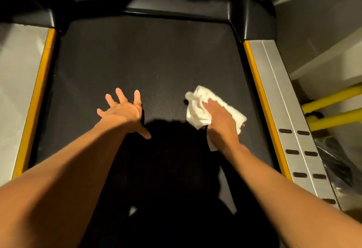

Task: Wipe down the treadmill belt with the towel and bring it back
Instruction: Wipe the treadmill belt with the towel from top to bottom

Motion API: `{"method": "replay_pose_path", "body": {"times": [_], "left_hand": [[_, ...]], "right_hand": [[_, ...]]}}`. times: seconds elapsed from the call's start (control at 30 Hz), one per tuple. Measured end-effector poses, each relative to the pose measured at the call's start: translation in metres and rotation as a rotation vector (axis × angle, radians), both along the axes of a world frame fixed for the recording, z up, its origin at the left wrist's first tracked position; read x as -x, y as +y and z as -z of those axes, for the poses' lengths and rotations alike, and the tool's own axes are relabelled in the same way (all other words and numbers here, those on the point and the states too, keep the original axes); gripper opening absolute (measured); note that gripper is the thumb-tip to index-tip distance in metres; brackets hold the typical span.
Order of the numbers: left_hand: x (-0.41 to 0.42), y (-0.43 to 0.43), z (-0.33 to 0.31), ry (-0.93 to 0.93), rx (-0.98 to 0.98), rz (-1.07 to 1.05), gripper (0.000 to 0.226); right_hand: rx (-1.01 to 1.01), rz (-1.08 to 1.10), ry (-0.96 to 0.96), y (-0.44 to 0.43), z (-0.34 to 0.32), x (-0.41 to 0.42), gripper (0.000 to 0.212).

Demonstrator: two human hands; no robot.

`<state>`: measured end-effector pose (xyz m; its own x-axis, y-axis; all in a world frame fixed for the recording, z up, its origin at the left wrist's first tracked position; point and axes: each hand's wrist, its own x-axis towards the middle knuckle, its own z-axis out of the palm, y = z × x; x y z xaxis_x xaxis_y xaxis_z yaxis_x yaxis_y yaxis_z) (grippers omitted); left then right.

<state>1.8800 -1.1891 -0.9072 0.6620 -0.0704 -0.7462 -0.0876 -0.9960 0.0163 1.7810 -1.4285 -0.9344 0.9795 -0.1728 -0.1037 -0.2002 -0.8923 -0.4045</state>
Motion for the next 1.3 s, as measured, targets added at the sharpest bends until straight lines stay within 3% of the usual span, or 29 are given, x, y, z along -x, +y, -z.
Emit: {"method": "replay_pose_path", "body": {"times": [0.07,0.1,0.23,0.33,0.4,0.53,0.7,0.77,0.83,0.87,0.93,1.0,1.03,1.1,1.17,1.23,1.3], "left_hand": [[0.000,0.001,0.000,-0.004,-0.003,0.003,0.150],[0.000,0.001,0.001,-0.004,-0.003,0.007,0.150],[-0.001,-0.002,0.001,0.006,-0.013,0.000,0.153],[-0.002,-0.004,0.001,0.011,-0.013,-0.002,0.152],[-0.002,-0.003,0.000,0.018,-0.009,-0.004,0.152],[-0.003,-0.001,-0.002,0.026,-0.005,-0.001,0.152],[-0.002,-0.002,-0.002,0.022,-0.006,-0.003,0.151],[-0.002,-0.001,-0.001,0.017,0.005,0.001,0.151],[-0.001,-0.001,-0.002,0.020,0.014,0.009,0.150],[-0.001,0.000,-0.002,0.018,0.013,0.013,0.150],[-0.001,0.000,-0.003,0.017,0.010,0.017,0.150],[-0.001,-0.002,-0.003,0.016,0.004,0.012,0.149],[-0.001,-0.002,-0.003,0.015,-0.001,0.009,0.149],[-0.001,-0.004,-0.002,0.011,-0.005,0.004,0.150],[-0.002,-0.002,0.000,-0.009,0.000,0.007,0.150],[0.000,0.000,0.001,-0.025,0.006,0.009,0.150],[0.001,0.001,0.000,-0.045,0.007,0.011,0.150]], "right_hand": [[-0.061,-0.143,-0.032,0.008,0.009,0.024,0.049],[0.012,-0.123,-0.095,0.000,0.008,0.020,0.038],[0.171,0.155,-0.177,-0.058,-0.004,-0.021,0.041],[0.186,0.325,-0.103,-0.061,-0.014,-0.030,0.021],[0.196,0.268,0.012,-0.035,-0.014,-0.018,0.024],[0.046,-0.159,-0.059,0.007,-0.009,0.012,0.031],[0.127,0.364,-0.115,-0.052,-0.014,-0.031,0.021],[0.108,0.426,-0.081,-0.054,-0.012,-0.028,0.020],[-0.003,0.380,0.061,-0.027,-0.010,-0.009,0.022],[-0.082,0.245,0.087,-0.010,-0.010,0.003,0.020],[0.016,-0.043,-0.006,0.004,-0.013,0.019,0.005],[0.081,0.044,-0.085,-0.015,-0.019,0.010,0.029],[0.115,0.139,-0.119,-0.027,-0.021,0.002,0.029],[0.075,0.332,-0.127,-0.047,-0.020,-0.014,0.008],[0.117,0.400,-0.051,-0.044,-0.012,-0.016,0.010],[0.101,0.247,0.010,-0.016,-0.009,-0.005,0.023],[0.080,-0.170,-0.026,0.010,-0.001,0.014,0.024]]}}
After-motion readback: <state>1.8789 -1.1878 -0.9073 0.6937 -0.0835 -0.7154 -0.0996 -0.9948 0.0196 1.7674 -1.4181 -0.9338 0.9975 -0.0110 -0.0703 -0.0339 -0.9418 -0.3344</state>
